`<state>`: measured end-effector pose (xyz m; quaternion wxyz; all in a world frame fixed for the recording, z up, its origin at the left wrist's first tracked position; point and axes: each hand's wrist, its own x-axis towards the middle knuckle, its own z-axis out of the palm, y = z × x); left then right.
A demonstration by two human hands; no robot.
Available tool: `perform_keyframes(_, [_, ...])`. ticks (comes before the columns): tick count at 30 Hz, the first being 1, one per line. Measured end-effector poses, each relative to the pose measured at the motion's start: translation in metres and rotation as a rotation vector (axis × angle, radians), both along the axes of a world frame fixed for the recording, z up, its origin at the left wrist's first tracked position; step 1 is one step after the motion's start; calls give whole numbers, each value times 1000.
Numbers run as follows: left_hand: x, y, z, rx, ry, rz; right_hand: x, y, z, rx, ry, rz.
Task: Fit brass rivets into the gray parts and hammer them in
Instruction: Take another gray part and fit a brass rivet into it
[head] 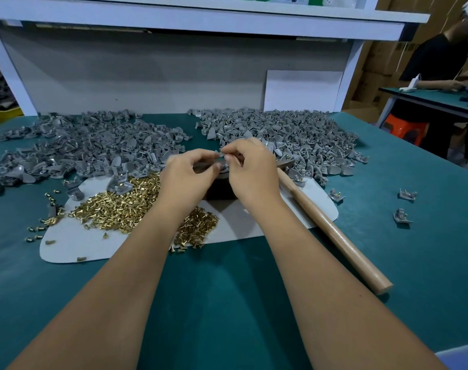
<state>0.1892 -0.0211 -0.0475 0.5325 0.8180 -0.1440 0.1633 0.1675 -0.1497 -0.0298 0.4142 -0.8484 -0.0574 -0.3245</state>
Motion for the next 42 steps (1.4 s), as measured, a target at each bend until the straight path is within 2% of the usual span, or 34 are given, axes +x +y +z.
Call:
perform_keyframes(7, [-7, 1, 10, -129, 11, -61, -3, 3, 2, 8, -40, 31])
perform_keyframes(13, [-12, 1, 13, -274, 120, -82, 0, 5, 1, 5, -31, 66])
perform_keyframes(24, [-11, 1, 13, -323, 142, -106, 2, 1, 0, 182, 3, 135])
perform_keyframes(27, [-12, 1, 14, -269, 73, -83, 2, 0, 1, 185, 3, 132])
perform_keyframes(32, [-11, 0, 7, 37, 7, 60, 7, -14, 2, 182, 111, 28])
perform_keyframes(35, [-11, -2, 5, 70, 2, 98, 9, -17, 4, 214, 168, 29])
perform_keyframes(42, [-5, -1, 2, 150, -1, 99, 11, -13, 2, -7, 181, -1])
